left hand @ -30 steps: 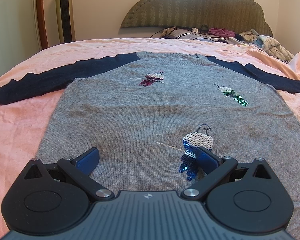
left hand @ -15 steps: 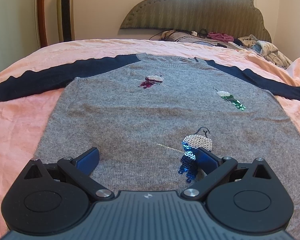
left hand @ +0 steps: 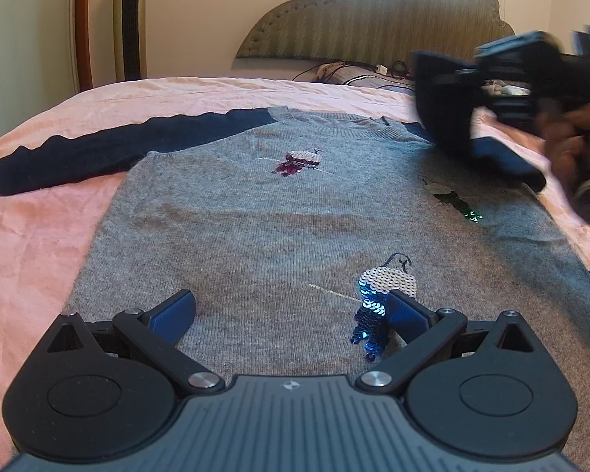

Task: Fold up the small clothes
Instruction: 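Grasp a navy sleeve with the right gripper and fold it across the grey body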

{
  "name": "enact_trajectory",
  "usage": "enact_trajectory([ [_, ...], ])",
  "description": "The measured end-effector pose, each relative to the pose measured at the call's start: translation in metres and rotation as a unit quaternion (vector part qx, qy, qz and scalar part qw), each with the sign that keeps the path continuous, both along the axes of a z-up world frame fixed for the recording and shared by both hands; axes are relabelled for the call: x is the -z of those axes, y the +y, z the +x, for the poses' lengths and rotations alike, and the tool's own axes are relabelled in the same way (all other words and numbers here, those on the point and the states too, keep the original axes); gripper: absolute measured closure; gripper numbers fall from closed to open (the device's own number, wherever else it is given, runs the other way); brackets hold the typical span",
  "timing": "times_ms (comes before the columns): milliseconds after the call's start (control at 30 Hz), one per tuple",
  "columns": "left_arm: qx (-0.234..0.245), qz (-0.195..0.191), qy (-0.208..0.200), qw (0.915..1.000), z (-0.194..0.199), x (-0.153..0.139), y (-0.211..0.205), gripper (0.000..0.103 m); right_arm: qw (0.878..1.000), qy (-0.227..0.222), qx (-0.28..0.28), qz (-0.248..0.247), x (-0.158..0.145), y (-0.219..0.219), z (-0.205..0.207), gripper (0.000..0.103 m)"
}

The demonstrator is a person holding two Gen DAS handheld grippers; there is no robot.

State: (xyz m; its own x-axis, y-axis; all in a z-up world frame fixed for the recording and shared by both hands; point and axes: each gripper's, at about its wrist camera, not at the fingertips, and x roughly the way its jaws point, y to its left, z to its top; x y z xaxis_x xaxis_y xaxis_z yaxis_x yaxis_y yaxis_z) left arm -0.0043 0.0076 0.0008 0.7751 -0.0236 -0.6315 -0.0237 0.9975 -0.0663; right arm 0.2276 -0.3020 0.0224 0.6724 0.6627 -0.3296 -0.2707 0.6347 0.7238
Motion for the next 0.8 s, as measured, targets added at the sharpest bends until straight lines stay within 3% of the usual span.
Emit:
enact_trajectory([
  [33, 0.000, 0.000, 0.000, 1.0000, 0.000, 0.000, 0.000, 0.000, 1.000, 0.014, -0.003, -0.005, 0.006, 0.016, 0.000, 0.077],
  [67, 0.001, -0.001, -0.001, 1.0000, -0.001, 0.000, 0.000, 0.000, 1.000, 0.028, -0.002, 0.003, 0.012, 0.027, -0.007, 0.054],
  [133, 0.002, -0.020, -0.009, 0.9997, -0.003, 0.000, 0.006, 0.000, 0.999, 0.034, 0.015, 0.033, 0.016, 0.027, -0.026, 0.032],
  [200, 0.002, -0.053, -0.020, 0.9984, -0.007, -0.001, 0.015, 0.000, 0.999, 0.021, 0.008, 0.046, 0.015, 0.017, -0.063, 0.035],
  [300, -0.011, -0.120, -0.028, 0.9923, -0.007, -0.008, 0.028, 0.000, 1.000, 0.002, 0.002, 0.020, 0.019, -0.008, -0.104, 0.033],
  [400, 0.007, -0.194, 0.000, 0.9811, 0.026, -0.025, 0.032, 0.000, 1.000, -0.015, 0.008, -0.026, 0.038, -0.025, -0.132, 0.025],
  [500, 0.036, -0.260, 0.021, 0.9646, 0.081, -0.032, 0.028, 0.000, 0.999, -0.008, 0.018, 0.046, 0.050, -0.041, -0.132, 0.019],
  [533, 0.041, -0.264, 0.026, 0.9633, 0.099, -0.031, 0.023, 0.000, 0.998, -0.021, 0.019, 0.064, 0.051, -0.044, -0.133, 0.006],
  [600, 0.041, -0.258, 0.059, 0.9635, 0.138, -0.024, 0.010, 0.000, 0.996, -0.025, 0.010, 0.081, 0.053, -0.047, -0.131, 0.002],
  [667, 0.034, -0.238, 0.080, 0.9673, 0.166, -0.013, -0.003, 0.009, 0.996, -0.025, 0.004, 0.089, 0.054, -0.049, -0.130, 0.001],
  [733, 0.034, -0.175, 0.058, 0.9822, 0.177, -0.010, -0.019, 0.028, 0.994, -0.025, 0.001, 0.102, 0.055, -0.054, -0.131, 0.001],
  [767, 0.034, -0.138, 0.052, 0.9884, 0.180, -0.010, -0.029, 0.043, 0.994, -0.026, 0.000, 0.106, 0.056, -0.052, -0.128, 0.001],
  [800, 0.029, -0.105, 0.053, 0.9926, 0.184, -0.009, -0.036, 0.079, 0.994, -0.026, -0.001, 0.110, 0.056, -0.053, -0.127, 0.001],
])
